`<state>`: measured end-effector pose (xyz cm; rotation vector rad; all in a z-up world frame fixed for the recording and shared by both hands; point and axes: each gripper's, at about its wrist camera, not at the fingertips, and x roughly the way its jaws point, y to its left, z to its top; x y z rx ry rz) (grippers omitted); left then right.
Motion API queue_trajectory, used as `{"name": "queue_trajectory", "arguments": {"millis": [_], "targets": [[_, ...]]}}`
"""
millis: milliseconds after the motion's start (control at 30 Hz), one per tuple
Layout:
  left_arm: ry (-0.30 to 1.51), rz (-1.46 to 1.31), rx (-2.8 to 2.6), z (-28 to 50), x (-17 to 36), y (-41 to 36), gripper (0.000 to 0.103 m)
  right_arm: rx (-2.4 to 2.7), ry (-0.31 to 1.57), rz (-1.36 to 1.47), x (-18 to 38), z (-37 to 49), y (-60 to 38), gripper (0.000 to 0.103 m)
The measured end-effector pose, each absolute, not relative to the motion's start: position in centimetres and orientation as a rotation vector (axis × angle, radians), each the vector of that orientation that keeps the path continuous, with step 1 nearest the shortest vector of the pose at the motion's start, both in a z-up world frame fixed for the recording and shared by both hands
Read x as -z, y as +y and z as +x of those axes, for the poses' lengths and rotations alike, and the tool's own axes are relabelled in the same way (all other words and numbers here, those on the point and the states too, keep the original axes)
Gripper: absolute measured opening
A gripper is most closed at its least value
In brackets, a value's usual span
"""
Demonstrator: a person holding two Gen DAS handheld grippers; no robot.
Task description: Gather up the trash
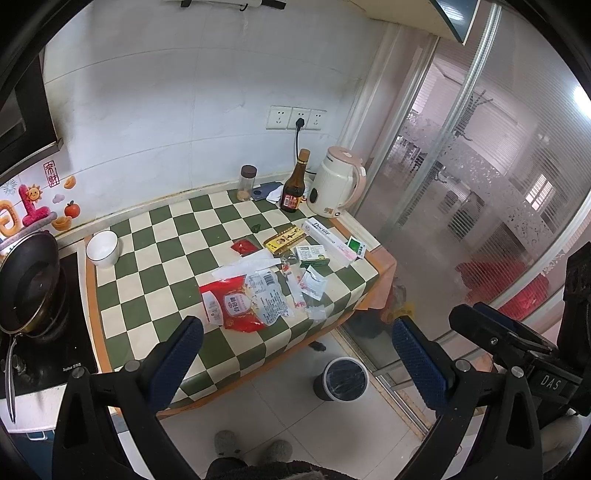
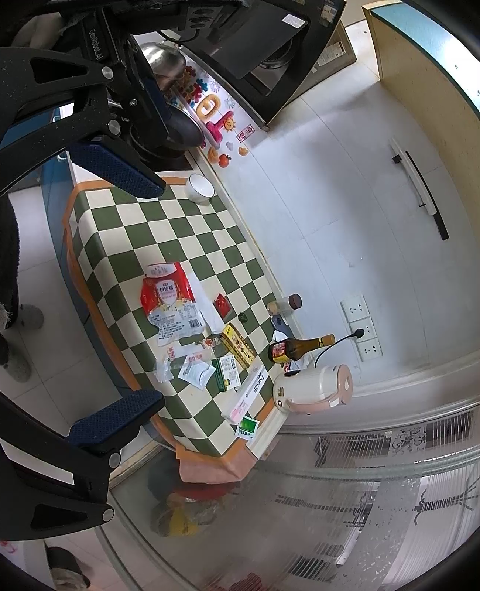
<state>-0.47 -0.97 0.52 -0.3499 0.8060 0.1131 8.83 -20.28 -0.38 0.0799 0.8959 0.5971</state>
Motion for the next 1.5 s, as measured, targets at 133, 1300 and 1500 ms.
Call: {"name": "queue_trajectory", "arguments": {"millis": [133,1300,1500], "targets": [[0.806,-0.348,-0.114,-0.8,-0.6,-1.1,0.103,-0.603,0.897,0.081,0.4,8.6,-20.3,0.103],[0.805,-0.363,-0.107,-1.7,0.0,-1.2,0.103,-0.620,0.905,0.072,0.3,8.1,-19.7,0.103],[0.802,-0.363,-0.103,-2.2,0.0,-1.4,0.103,-0.620,0.906,0.074,0.3,8.1,-19.7,0.103]]}}
